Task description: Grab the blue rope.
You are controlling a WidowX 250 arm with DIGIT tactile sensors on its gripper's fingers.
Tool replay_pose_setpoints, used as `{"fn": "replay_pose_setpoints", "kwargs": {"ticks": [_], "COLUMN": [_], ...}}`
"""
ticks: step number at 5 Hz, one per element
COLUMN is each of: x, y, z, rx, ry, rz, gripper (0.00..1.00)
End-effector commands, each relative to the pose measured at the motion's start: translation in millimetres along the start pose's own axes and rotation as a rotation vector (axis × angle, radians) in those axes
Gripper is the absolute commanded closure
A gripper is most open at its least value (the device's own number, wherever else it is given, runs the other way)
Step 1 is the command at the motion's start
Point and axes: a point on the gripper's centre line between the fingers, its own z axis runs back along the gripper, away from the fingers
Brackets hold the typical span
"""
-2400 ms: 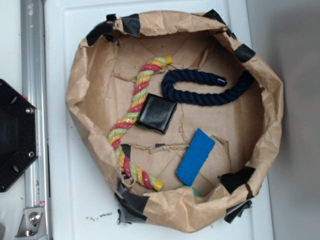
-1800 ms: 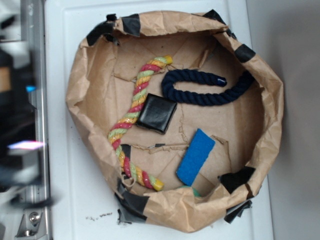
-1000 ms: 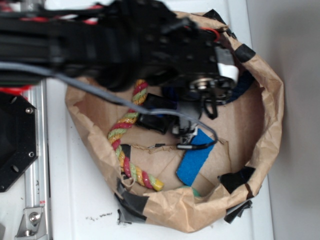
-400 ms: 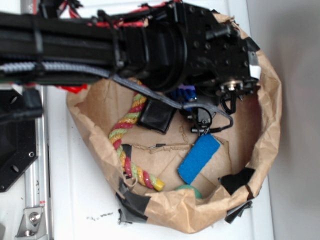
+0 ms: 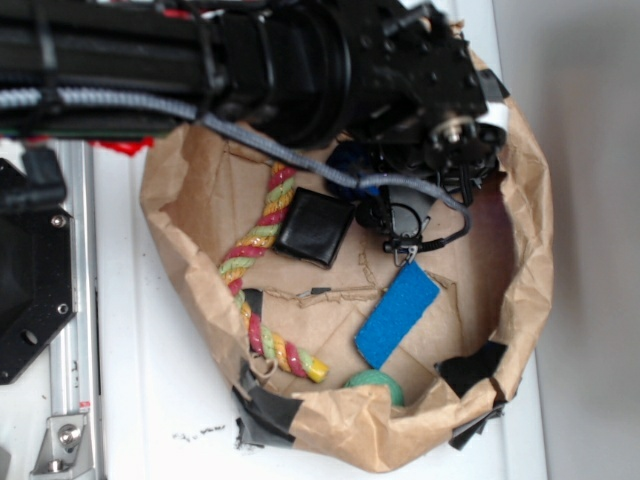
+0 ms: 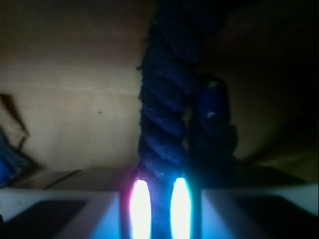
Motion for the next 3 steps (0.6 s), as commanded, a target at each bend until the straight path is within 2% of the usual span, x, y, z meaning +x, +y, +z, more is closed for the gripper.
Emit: {"fn": "replay_pose_setpoints", "kwargs": {"ticks": [1, 2, 3], "x": [-4.0, -0.2, 0.6], "y": [-30.6, -56.1, -89.4], "z": [2.1, 17.7, 36.7], "rx": [-0.130, -0.247, -0.272], "ry": [-0.031, -0.084, -0.108], "rz": [-0.052, -0.126, -0.215], "gripper": [1.00, 1.00, 1.00]}}
